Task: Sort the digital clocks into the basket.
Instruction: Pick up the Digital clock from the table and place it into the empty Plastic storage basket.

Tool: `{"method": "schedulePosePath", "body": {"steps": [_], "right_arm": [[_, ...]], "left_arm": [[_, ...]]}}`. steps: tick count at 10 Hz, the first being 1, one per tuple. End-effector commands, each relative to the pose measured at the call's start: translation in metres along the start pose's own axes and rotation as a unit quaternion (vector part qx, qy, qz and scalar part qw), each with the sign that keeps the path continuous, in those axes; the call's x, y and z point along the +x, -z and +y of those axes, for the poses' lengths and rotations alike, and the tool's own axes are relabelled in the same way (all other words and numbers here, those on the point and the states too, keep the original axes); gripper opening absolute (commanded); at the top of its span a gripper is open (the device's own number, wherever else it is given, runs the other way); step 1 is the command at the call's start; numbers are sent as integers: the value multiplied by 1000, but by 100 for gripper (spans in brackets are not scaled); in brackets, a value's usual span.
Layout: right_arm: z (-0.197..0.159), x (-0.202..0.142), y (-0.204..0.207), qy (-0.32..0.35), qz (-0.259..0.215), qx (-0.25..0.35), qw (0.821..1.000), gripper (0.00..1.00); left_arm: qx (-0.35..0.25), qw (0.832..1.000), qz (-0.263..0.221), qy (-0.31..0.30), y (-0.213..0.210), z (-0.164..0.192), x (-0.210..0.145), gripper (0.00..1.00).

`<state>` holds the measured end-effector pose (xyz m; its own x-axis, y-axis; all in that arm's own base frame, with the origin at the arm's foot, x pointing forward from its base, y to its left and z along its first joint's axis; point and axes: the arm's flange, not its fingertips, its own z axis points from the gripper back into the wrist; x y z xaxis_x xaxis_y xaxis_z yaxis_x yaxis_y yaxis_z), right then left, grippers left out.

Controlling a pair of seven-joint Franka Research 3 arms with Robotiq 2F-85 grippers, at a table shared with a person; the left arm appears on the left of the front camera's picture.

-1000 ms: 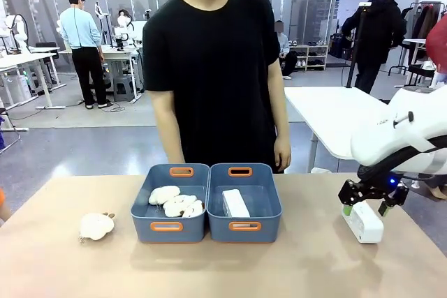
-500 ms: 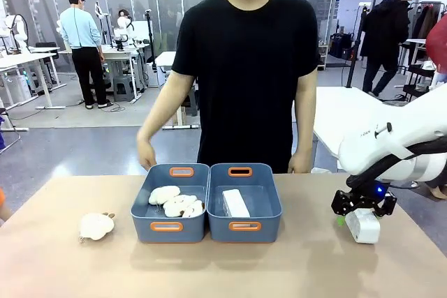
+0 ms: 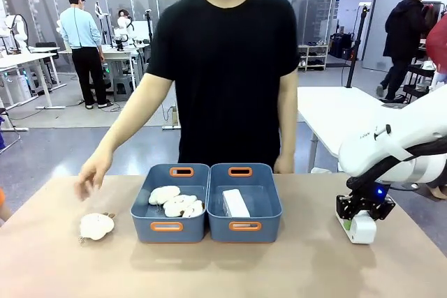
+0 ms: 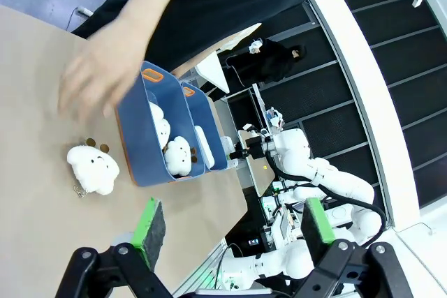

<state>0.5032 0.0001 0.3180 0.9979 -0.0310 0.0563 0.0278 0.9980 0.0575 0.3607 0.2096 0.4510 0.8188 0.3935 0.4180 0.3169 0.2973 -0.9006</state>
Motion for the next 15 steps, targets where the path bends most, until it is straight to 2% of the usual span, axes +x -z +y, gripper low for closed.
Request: {"method": "schedulePosePath", "body": {"steps": [1,2,3,4,5,6,7,9,10,11,12,13,14,15], "right_arm": [[-3,2,-5,25,-10,-14,1000,0],[-9,0,-12,34,-18,-1,999,0],[-23,-12,-37,32,-44,52,997,0],[-43,-32,-70,-6,-78,120,990,0],[-65,-52,-98,-43,-75,219,972,0],[-82,-58,-115,-74,-84,308,945,0],[-87,-59,-126,-79,-102,352,927,0],[-37,-55,-157,-139,-104,474,863,0],[2,-45,-176,-166,-115,503,841,0],[40,-40,-188,-202,-113,502,833,0],[40,-42,-201,-212,-136,503,827,0],[-12,-49,-207,-175,-168,526,816,0],[-80,-75,-200,-115,-209,529,815,0],[-136,-112,-188,-70,-238,539,805,0]], "left_arm": [[-1,1000,2,-2,0,-3,0,100],[-1,1000,2,-2,0,-3,0,100],[-1,1000,2,-2,0,-3,0,100],[-1,1000,2,-2,0,-3,0,100],[-1,1000,2,-2,0,-3,0,100],[-1,1000,2,-2,0,-3,0,100],[-1,1000,2,-2,0,-3,0,100],[-1,1000,2,-2,0,-3,0,100],[-1,1000,2,-2,0,-3,0,100],[-1,1000,2,-2,0,-3,0,100],[-1,1000,2,-2,0,-3,0,100],[-1,1000,2,-2,0,-3,0,100],[-1,1000,2,-2,0,-3,0,100],[-1,1000,2,-2,0,-3,0,100]]}}
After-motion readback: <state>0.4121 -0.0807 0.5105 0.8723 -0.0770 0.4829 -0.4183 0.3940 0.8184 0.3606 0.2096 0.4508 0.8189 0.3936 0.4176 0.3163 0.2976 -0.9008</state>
